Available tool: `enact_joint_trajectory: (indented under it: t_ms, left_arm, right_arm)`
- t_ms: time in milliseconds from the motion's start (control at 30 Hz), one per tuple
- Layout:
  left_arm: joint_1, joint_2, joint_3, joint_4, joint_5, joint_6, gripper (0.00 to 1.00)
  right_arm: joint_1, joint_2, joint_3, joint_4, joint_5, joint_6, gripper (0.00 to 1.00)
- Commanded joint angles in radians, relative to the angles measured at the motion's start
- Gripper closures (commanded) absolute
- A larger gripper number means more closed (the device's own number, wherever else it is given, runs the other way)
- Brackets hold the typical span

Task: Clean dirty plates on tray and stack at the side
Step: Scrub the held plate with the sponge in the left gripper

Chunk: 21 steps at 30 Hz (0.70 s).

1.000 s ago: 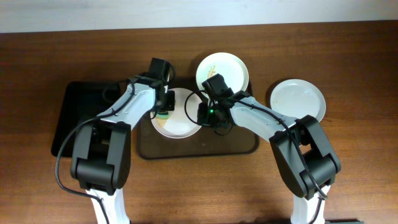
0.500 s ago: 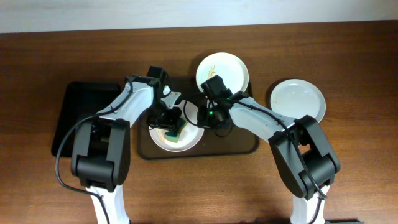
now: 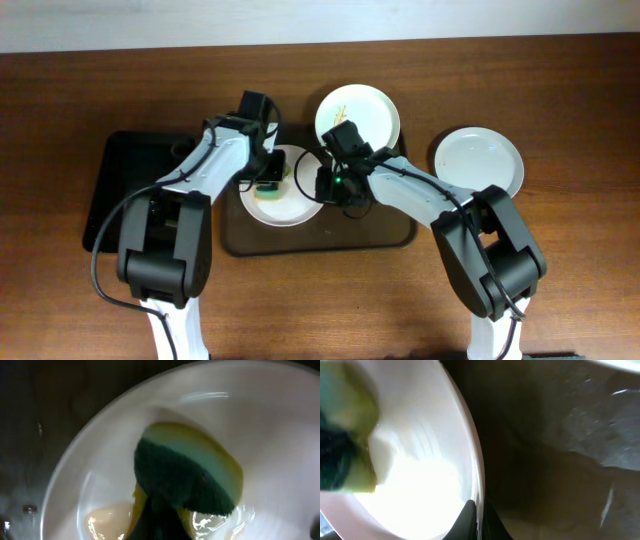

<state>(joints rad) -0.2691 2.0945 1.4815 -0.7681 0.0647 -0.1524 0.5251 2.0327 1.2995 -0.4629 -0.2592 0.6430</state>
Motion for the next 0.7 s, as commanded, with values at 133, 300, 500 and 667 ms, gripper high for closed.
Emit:
enact_joint_trajectory:
  t_ms: [133, 300, 500, 667]
  left_arm:
    - [-0.094, 0.034, -0.008, 0.136, 0.056, -0.019, 0.99]
    - [-0.073, 0.034, -0.008, 0.146, 0.026, -0.019, 0.99]
    - [0.016, 0.034, -0.007, 0.036, -0.140, -0.128, 0.99]
    - [0.037, 0.034, -0.007, -0.174, -0.140, -0.147, 0.99]
  right_arm:
    - [0.003, 0.011, -0.005, -0.016, 0.000, -0.026, 0.96]
    - [0.003, 0.011, -0.005, -0.016, 0.000, -0.026, 0.96]
    - [0.003, 0.011, -0.005, -0.016, 0.000, -0.026, 0.96]
    - [0.003, 0.011, -0.005, -0.016, -0.009, -0.026, 0.96]
